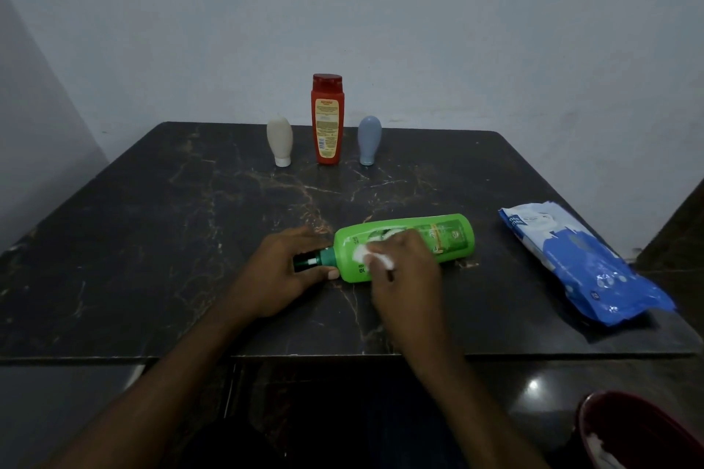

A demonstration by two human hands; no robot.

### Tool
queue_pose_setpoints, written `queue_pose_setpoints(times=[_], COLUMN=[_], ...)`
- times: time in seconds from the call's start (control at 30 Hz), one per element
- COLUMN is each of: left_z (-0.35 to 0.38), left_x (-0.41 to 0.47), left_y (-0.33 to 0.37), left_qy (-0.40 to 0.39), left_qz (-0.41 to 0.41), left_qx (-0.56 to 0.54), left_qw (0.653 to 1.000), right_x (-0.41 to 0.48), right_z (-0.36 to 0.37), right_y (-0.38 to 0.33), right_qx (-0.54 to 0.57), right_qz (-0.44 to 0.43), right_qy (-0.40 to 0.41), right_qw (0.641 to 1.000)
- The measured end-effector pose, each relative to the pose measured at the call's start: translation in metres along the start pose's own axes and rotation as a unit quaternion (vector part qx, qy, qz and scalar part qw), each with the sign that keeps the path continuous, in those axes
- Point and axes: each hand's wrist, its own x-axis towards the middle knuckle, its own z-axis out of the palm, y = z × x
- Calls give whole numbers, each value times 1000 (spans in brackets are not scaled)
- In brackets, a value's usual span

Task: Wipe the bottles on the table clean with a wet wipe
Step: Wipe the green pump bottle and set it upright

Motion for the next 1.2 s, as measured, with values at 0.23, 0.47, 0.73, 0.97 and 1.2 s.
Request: queue_pose_setpoints(times=[0.23,0.47,0.73,0.97,1.2], left_z=[2,3,2,4,2], left_x=[1,-2,-2,-3,-4], left_y=[-5,-1,1,1,3], left_qy=[7,29,32,32,37], left_qz=[12,27,47,46,54], left_qx=[9,41,70,68,68], left_qw=[1000,998,996,996,996], right_x=[7,6,24,9,24], right_z=[-2,3,-7,4,-3], right_y=[2,-12,-5,-23,-27], right_qx=[9,-15,-21,-77,-112], right_qz=[-35,-56,9,-152,-67], right_qy=[-3,7,34,-69,-50], right_qw=[999,998,999,983,990])
